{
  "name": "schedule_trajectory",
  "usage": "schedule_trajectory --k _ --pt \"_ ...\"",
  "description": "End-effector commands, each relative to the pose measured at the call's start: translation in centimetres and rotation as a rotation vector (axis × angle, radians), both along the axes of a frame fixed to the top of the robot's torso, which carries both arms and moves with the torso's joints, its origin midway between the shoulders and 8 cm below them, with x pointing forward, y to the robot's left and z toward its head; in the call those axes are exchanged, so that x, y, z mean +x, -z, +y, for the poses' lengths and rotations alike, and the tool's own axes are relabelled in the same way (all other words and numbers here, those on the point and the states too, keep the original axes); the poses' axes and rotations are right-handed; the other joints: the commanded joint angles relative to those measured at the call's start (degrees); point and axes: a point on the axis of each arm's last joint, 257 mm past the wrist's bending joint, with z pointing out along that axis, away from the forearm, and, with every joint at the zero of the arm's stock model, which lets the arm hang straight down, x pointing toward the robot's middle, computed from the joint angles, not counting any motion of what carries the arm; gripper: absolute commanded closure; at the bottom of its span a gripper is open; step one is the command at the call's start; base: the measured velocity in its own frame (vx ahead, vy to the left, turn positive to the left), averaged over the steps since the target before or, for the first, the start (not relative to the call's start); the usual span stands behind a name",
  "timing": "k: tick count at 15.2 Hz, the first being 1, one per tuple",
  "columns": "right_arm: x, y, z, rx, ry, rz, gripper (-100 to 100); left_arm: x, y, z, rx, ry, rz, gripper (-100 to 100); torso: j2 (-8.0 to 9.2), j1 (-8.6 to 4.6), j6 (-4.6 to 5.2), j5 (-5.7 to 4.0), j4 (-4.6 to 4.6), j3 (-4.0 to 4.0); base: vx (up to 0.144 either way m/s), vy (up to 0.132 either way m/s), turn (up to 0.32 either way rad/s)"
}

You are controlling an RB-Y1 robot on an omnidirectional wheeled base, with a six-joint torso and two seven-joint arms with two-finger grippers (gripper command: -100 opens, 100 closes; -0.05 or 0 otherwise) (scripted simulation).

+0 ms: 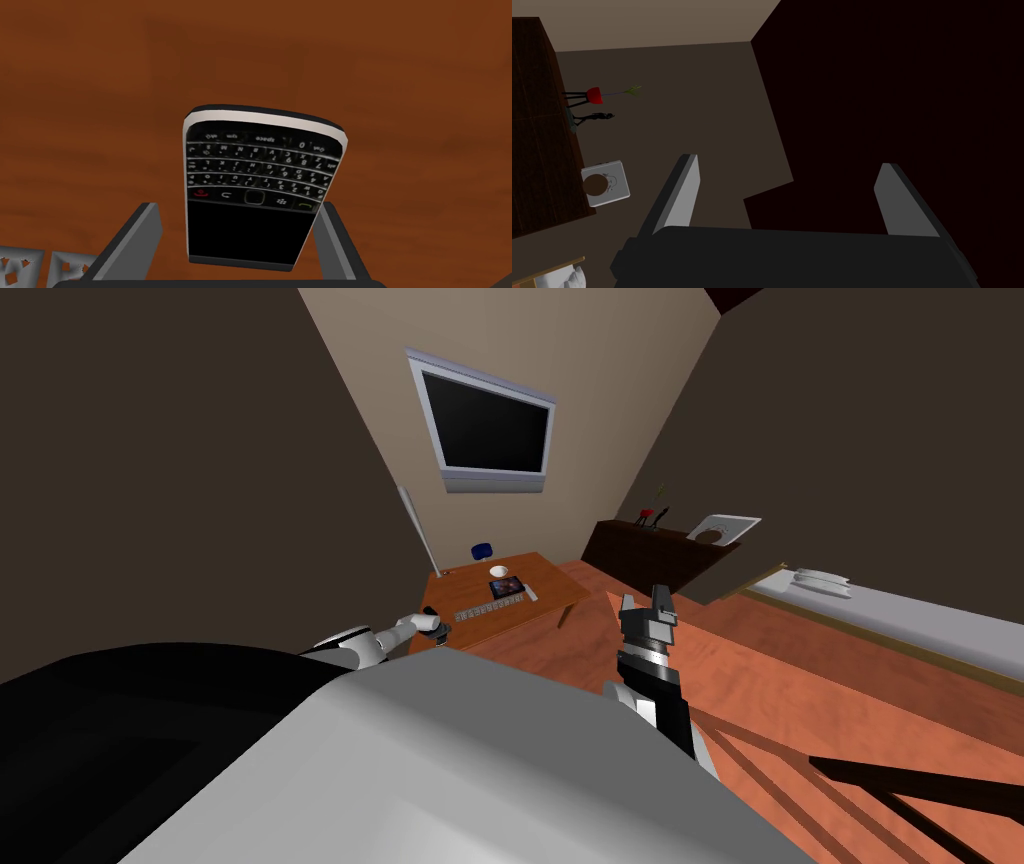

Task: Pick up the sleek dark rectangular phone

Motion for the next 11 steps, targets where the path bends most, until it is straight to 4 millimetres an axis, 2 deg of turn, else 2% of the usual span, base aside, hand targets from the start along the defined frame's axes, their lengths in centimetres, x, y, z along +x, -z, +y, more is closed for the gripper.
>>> schedule_trajectory --k 1,5,6,8,9,11 --pt "0.00 0.00 0.00 0.000 0.000 0.000 0 0.00 0.00 0.00 0.000 0.000 0.000 100 0.00 0.00 0.00 0.00 0.00 0.00 -0.003 0.005 0.008" --pt "0.00 0.00 0.00 0.000 0.000 0.000 0 -0.14 -0.04 0.00 -0.001 0.010 0.005 100 -0.02 -0.02 -0.01 0.02 0.01 -0.01 -0.001 -0.003 -0.004" --pt "0.00 0.00 0.00 0.000 0.000 0.000 0 -0.75 0.22 -0.22 0.003 0.037 0.025 100 -0.02 -0.05 0.00 0.03 0.01 -0.01 0.006 -0.030 -0.010" --pt "0.00 0.00 0.00 0.000 0.000 0.000 0 -0.07 -0.27 0.15 -0.003 0.013 0.003 100 -0.05 -0.17 0.03 0.05 -0.03 -0.04 0.007 -0.037 -0.002" --pt "0.00 0.00 0.00 0.000 0.000 0.000 0 -0.56 -0.12 0.04 0.000 0.034 0.019 100 -0.06 -0.17 0.03 0.05 -0.01 -0.04 0.002 -0.032 -0.009" --pt "0.00 0.00 0.00 0.000 0.000 0.000 0 -0.05 -0.52 0.36 -0.004 0.014 0.001 100 -0.04 -0.17 0.03 0.04 0.00 -0.02 0.002 -0.023 -0.006"
